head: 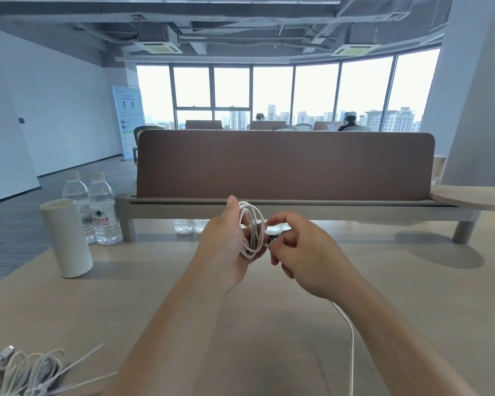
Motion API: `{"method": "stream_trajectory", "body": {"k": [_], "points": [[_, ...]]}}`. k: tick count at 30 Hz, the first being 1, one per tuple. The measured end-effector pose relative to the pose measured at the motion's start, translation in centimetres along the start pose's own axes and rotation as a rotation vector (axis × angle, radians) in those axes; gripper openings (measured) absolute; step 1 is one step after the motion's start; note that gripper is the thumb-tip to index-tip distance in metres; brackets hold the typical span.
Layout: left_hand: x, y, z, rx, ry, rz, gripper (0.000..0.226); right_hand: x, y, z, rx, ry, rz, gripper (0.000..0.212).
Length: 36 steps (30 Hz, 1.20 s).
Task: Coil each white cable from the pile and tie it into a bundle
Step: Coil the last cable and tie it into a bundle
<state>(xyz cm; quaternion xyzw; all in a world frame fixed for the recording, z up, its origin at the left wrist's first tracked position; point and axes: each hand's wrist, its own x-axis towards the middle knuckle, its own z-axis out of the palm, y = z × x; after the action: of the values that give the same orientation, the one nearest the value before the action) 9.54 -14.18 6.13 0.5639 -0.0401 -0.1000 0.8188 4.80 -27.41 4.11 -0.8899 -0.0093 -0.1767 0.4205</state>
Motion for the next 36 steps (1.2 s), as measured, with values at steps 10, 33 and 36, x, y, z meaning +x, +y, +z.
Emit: {"method": "stream_trajectory", "body": {"k": [10,33,36], "points": [[0.1,0.0,-0.1,0.009,-0.040,-0.009,0.046,-0.2,-0.3,-0.1,-0.074,-0.019,-0.083,0.030],[2.0,0.8,-1.8,-0.165,0.136,-0.029,0.045,-0.3,0.6,-1.2,-0.152,-0.271,0.149,0.005],[2.1,0.6,-2.0,-0.139,0.132,-0.017,0.046,-0.2,0.2,-1.5,-0.181,-0.224,0.090,0.010]]}}
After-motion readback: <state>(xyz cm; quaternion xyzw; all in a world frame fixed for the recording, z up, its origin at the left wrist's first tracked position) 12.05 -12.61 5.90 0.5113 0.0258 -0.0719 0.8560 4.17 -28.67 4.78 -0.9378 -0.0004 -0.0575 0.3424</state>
